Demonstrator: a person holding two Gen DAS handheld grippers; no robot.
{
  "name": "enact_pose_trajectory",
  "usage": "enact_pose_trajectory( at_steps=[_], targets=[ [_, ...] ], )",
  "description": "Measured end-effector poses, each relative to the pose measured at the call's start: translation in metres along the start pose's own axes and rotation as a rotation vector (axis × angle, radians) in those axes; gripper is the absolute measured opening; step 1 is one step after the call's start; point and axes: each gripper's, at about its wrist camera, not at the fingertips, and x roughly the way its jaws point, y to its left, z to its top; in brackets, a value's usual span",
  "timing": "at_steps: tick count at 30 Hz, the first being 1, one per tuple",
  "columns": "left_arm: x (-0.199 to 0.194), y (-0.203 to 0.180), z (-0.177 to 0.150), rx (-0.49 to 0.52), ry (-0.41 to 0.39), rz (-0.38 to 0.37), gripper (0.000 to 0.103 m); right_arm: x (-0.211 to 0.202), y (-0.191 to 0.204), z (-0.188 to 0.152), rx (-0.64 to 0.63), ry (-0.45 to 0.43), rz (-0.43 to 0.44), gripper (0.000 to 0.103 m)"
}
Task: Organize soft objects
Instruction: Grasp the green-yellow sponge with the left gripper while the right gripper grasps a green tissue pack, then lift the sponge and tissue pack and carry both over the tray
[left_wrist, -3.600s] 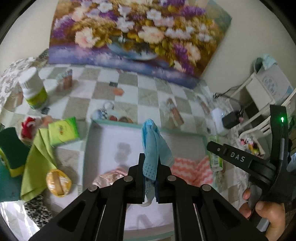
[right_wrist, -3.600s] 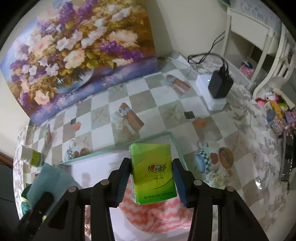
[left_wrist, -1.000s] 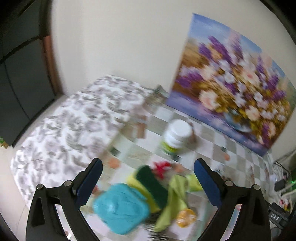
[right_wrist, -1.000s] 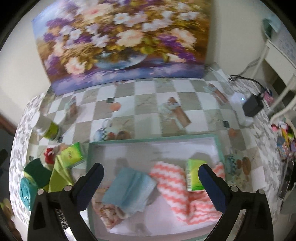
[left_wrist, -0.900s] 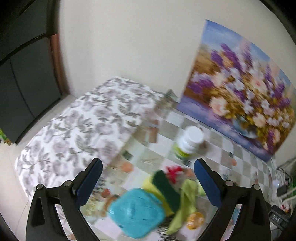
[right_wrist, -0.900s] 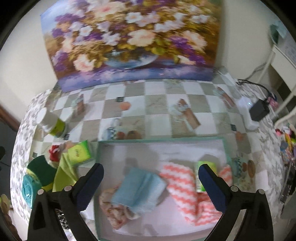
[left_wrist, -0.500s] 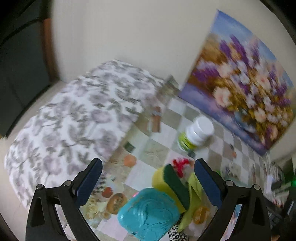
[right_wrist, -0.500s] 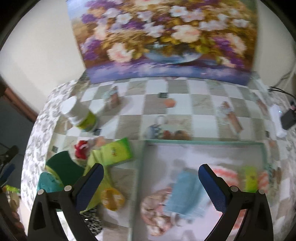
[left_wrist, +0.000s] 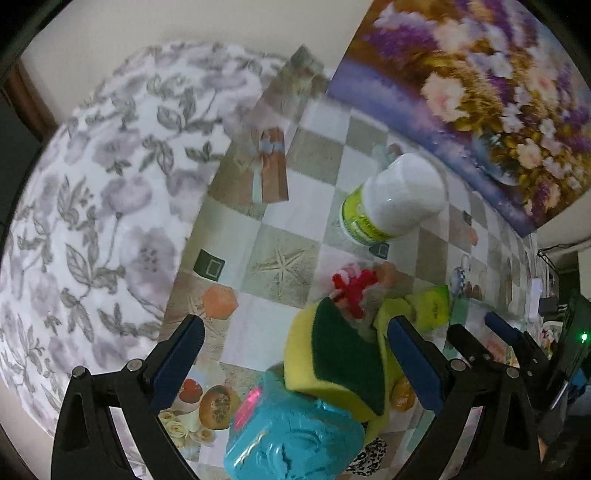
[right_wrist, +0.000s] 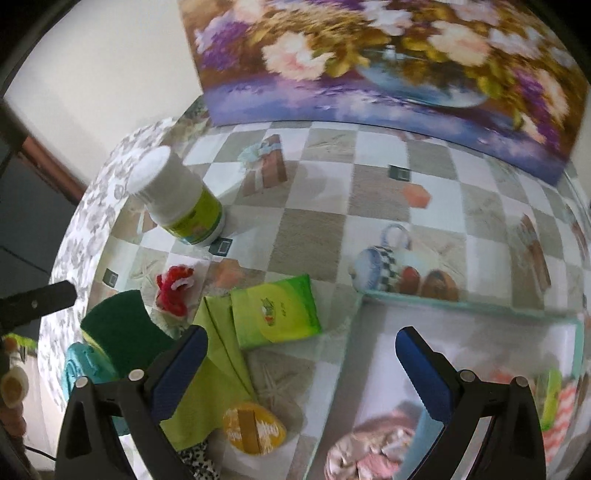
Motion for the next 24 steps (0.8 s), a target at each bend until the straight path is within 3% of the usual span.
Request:
enact_pose_trajectory(
  at_steps=[6, 13, 19, 21, 24],
  targets=[
    [0.022, 0.001, 0.004, 0.012, 0.091, 0.012, 0.095, 0.023, 0.018, 0.01, -0.073, 0.041, -0.009, 0.094],
    [0.045, -0.002, 0.004, 0.008, 0.175, -0.031, 0.074, 0.045, 0.024, 0.013, -0.087, 0.079, -0.027, 0.086],
    [0.057, -0.013, 0.002, 0.028, 0.202, -0.059, 0.047, 0.056, 0.022, 0.013, -0.076, 0.095, -0.014, 0.076],
    [0.059, -0.016, 0.001, 0.029, 0.197, -0.057, 0.044, 0.058, 0.021, 0.013, -0.072, 0.094, -0.009, 0.068],
    [0.058, -0.018, 0.0, 0.023, 0.181, -0.063, 0.041, 0.058, 0.018, 0.013, -0.065, 0.09, 0.001, 0.067]
  ],
)
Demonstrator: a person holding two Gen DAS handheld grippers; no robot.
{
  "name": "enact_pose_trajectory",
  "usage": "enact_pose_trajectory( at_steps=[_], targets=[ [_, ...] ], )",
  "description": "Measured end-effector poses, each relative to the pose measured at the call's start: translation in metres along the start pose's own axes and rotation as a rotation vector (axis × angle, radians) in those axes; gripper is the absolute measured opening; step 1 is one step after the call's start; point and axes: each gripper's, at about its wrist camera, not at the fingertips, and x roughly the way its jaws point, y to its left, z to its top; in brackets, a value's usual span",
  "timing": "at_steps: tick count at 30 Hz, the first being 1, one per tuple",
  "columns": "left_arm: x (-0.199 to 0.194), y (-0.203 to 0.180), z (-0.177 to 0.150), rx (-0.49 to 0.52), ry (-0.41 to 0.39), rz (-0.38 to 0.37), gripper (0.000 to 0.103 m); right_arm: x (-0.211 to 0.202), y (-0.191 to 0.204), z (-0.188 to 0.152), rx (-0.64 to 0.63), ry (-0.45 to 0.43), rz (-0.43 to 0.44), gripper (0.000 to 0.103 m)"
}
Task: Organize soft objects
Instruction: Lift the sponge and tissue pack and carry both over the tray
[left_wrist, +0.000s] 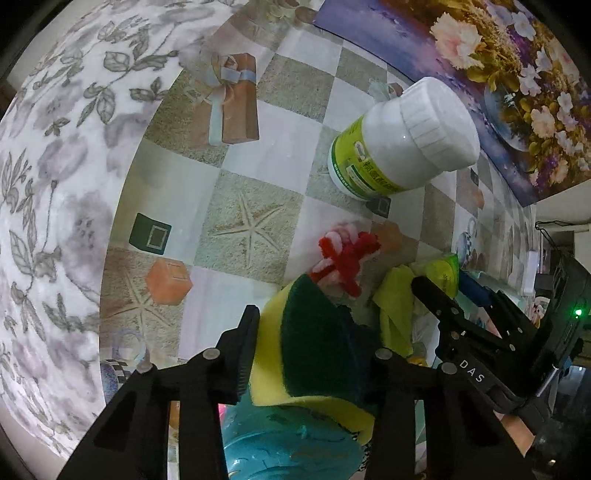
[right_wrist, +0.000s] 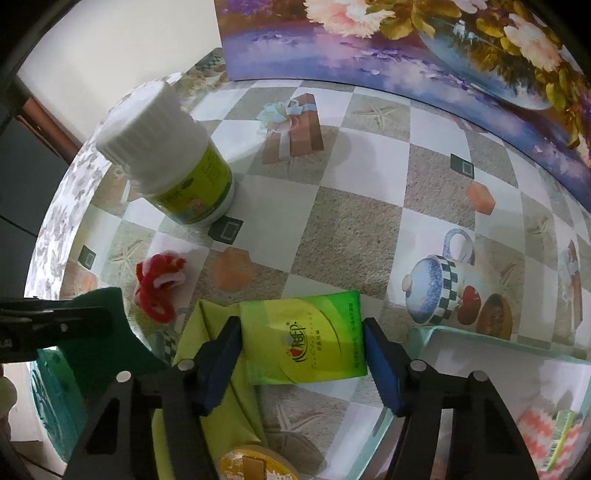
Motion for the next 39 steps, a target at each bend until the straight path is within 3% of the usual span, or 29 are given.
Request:
enact_pose_trajectory(
  at_steps=[12, 22, 30, 39],
  targets=[
    [-0.029, 0.008, -0.007, -0.061, -0.111, -0.029, 0.031, -0.027, -0.008, -0.006, 0.04, -0.051, 0.009, 0.067],
    [-0.092, 0.009, -0.025, -0.102, -0.293, -0.048, 0.03, -0.078, -0.016, -0.025, 0.082, -0.108, 0.024, 0.067],
    [-0.141, -0.038, -0.074, -0.053, -0.465, -0.107, 0.03, -0.127, -0.034, -0.058, 0.148, -0.163, 0.012, 0.067],
    [-0.145, -0.103, -0.138, 0.03, -0.568, -0.22, 0.03, -0.181, -0.067, -0.117, 0.245, -0.225, -0.053, 0.067]
  ],
)
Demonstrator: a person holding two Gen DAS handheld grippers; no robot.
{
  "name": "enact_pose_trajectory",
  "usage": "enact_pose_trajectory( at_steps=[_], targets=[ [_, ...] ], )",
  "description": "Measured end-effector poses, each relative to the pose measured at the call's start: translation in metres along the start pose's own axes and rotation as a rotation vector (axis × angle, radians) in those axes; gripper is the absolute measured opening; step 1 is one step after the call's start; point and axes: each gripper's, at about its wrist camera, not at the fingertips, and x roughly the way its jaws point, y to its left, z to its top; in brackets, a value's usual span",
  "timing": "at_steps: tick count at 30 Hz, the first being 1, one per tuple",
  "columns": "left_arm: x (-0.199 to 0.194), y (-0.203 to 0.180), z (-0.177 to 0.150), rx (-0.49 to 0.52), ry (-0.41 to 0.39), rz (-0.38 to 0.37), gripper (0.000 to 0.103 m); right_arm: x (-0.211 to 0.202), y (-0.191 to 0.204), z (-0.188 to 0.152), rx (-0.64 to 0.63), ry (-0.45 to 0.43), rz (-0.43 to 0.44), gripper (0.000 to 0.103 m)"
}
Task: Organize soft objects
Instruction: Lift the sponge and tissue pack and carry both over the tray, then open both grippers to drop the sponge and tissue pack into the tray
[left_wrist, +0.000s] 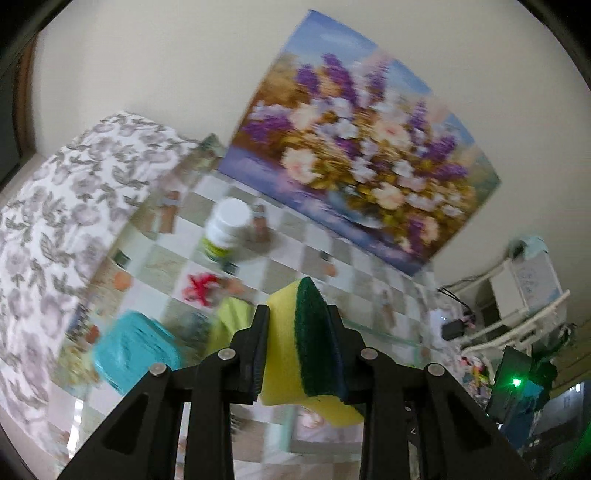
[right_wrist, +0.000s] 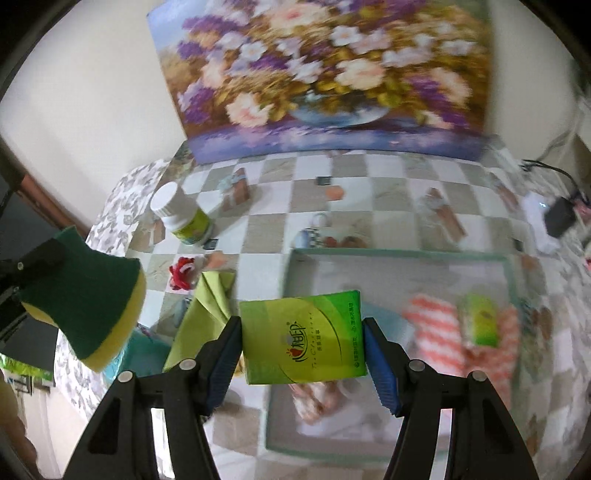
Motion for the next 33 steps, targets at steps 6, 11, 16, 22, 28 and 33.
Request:
enact_pose_trajectory(
  at_steps=[6, 11, 16, 22, 28, 33],
  targets=[
    [0.013, -0.032, -0.032, 0.03, 0.003, -0.022, 0.03, -0.028, -0.035, -0.022, 0.057, -0.034, -0.058, 0.067],
    [0.032, -0.054, -0.055, 0.058, 0.011, -0.025, 0.03, -0.037, -0.068, -0.034, 0.119, -0.033, -0.11, 0.067],
    [0.056, -0.064, -0.073, 0.085, 0.059, -0.013, 0.031, -0.031, -0.087, -0.039, 0.117, 0.001, -0.154, 0.067],
    [0.092, -0.065, -0.096, 0.079, 0.171, 0.014, 0.031, -0.006, -0.101, -0.047, 0.108, 0.088, -0.171, 0.067],
    [0.112, -0.064, -0.106, 0.082, 0.211, 0.055, 0.031, 0.016, -0.11, -0.052, 0.079, 0.158, -0.193, 0.067],
    [0.121, -0.068, -0.111, 0.106, 0.228, 0.065, 0.031, 0.028, -0.121, -0.054, 0.074, 0.195, -0.209, 0.067]
  ],
)
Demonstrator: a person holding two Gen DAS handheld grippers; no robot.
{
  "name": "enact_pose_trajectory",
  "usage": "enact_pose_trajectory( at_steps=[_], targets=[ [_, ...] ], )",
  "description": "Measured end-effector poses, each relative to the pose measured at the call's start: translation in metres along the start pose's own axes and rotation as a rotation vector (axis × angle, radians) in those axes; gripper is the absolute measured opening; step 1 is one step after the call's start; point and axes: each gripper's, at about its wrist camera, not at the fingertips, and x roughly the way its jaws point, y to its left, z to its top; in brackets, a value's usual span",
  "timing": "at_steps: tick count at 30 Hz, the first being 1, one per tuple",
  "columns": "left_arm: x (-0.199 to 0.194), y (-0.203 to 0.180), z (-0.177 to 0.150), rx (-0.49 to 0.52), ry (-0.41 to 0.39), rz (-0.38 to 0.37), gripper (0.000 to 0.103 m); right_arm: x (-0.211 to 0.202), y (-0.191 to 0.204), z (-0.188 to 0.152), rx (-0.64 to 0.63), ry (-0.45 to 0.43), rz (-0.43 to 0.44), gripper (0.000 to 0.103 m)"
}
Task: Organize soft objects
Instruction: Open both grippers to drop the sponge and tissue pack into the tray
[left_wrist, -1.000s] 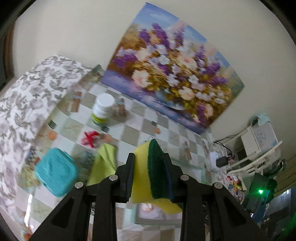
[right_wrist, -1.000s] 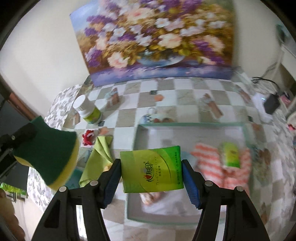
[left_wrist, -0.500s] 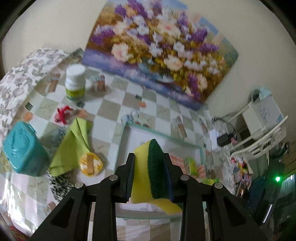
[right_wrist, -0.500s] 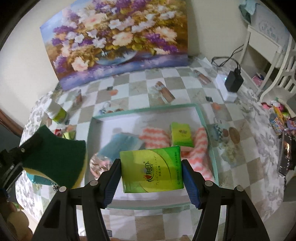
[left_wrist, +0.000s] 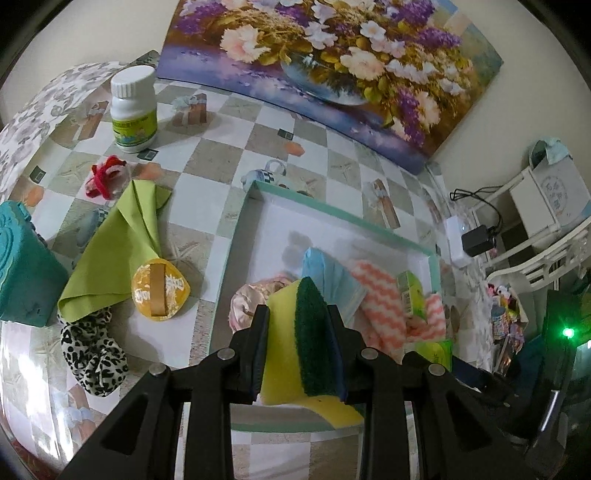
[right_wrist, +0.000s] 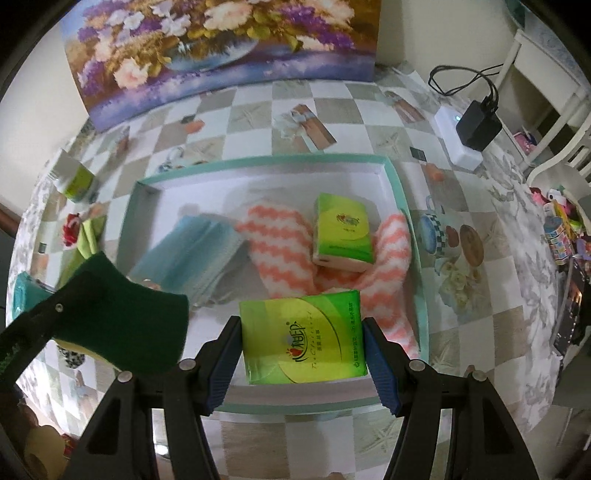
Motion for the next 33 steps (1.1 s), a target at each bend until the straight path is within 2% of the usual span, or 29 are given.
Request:
enact_pose_trajectory(
  at_steps=[4, 8, 11, 14, 15, 17, 20, 25, 28, 33],
  targets=[
    [0.011, -0.003, -0.003, 0.016, 0.028, 0.003, 0.032, 0.008, -0.004, -0.001, 0.005, 0.025, -0.002, 0.067],
    [0.028, -0.004, -0.009, 0.043, 0.082, 0.07, 0.032, 0.011, -0.004, -0.002, 0.003, 0.036, -0.01, 0.067],
    [0.032, -0.003, -0.01, 0.042, 0.088, 0.082, 0.035, 0.014, -0.003, -0.002, -0.004, 0.049, -0.019, 0.069],
    [0.035, -0.005, -0.011, 0.061, 0.1, 0.124, 0.043, 0.016, -0.004, -0.002, -0.009, 0.057, -0.036, 0.074],
    [0.037, -0.004, -0.012, 0.059, 0.109, 0.136, 0.043, 0.016, -0.004, -0.001, -0.011, 0.056, -0.044, 0.079],
    [0.037, -0.001, -0.012, 0.044, 0.119, 0.13, 0.043, 0.014, -0.005, 0.0, -0.008, 0.049, -0.054, 0.08],
    [0.034, 0.001, -0.013, 0.037, 0.12, 0.139, 0.049, 0.01, -0.008, 0.001, 0.001, 0.037, -0.057, 0.08],
    [0.026, 0.004, -0.011, 0.019, 0.119, 0.13, 0.052, 0.003, -0.011, 0.004, 0.006, 0.019, -0.072, 0.082],
    [0.017, 0.005, -0.008, 0.012, 0.097, 0.134, 0.062, -0.001, -0.013, 0.006, 0.011, 0.006, -0.073, 0.082],
    [0.006, 0.007, -0.003, 0.012, 0.056, 0.178, 0.063, -0.008, -0.015, 0.006, 0.025, -0.015, -0.07, 0.082]
  ],
)
